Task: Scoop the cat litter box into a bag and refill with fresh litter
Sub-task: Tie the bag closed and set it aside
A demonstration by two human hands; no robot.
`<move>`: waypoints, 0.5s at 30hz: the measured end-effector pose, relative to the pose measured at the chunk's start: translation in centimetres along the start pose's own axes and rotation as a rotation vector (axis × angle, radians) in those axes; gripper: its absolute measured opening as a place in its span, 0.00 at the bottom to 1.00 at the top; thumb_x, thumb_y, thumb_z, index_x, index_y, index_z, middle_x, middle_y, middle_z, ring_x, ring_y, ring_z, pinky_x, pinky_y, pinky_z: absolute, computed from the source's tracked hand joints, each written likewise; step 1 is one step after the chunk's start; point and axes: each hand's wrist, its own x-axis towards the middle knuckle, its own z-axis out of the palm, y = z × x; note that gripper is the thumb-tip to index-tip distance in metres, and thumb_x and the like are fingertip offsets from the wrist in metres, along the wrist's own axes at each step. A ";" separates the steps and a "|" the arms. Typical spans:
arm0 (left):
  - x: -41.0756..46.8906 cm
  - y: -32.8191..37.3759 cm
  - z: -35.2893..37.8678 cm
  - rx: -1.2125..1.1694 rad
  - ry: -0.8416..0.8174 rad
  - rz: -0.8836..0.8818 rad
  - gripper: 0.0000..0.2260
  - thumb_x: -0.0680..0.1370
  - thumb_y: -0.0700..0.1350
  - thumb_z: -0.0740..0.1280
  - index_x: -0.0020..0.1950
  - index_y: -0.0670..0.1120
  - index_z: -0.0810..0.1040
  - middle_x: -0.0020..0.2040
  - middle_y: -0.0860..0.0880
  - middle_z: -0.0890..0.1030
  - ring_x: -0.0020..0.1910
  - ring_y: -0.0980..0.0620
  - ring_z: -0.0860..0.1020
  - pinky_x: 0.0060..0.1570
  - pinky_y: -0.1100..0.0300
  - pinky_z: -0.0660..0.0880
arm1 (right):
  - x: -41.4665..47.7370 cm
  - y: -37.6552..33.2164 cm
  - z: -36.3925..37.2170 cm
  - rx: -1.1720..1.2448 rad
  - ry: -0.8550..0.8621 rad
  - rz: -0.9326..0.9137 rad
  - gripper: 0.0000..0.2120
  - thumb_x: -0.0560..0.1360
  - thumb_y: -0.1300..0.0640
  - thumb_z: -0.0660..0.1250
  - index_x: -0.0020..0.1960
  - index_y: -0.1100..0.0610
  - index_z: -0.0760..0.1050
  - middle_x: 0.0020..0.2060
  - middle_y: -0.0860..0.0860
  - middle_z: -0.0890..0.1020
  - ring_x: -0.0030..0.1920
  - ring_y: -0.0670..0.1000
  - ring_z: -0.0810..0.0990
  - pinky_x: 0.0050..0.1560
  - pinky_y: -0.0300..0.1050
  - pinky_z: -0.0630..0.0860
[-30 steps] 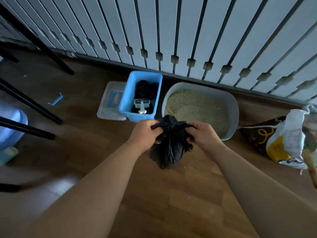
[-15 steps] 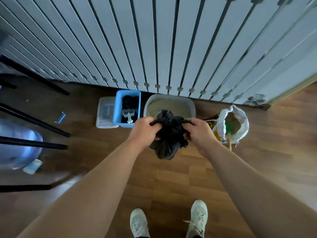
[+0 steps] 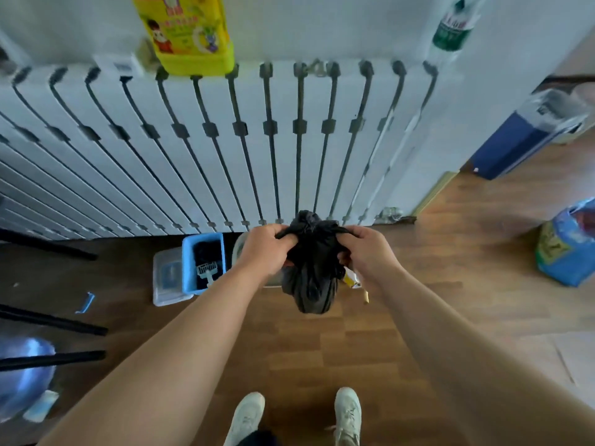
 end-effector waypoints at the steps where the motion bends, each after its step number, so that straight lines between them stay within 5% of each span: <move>1: -0.2 0.7 0.3 -0.008 -0.038 0.004 0.06 0.79 0.39 0.66 0.53 0.42 0.80 0.45 0.46 0.83 0.45 0.48 0.82 0.43 0.59 0.80 | -0.5 -0.3 -0.5 0.022 0.034 -0.001 0.11 0.78 0.64 0.63 0.40 0.55 0.79 0.29 0.52 0.77 0.27 0.48 0.72 0.35 0.44 0.71; 8: -1.9 4.1 2.0 0.138 -0.369 0.145 0.05 0.79 0.38 0.65 0.48 0.45 0.80 0.41 0.49 0.83 0.42 0.52 0.82 0.38 0.62 0.80 | -6.8 -0.4 -2.1 0.288 0.321 -0.013 0.12 0.79 0.68 0.60 0.42 0.58 0.78 0.30 0.52 0.74 0.26 0.48 0.68 0.30 0.39 0.67; 15: -7.2 4.4 5.8 0.346 -0.678 0.239 0.06 0.78 0.40 0.67 0.44 0.48 0.81 0.42 0.44 0.83 0.44 0.46 0.82 0.44 0.52 0.82 | -16.8 4.4 -3.4 0.494 0.618 0.015 0.08 0.79 0.66 0.60 0.48 0.64 0.79 0.31 0.54 0.73 0.29 0.49 0.69 0.34 0.43 0.70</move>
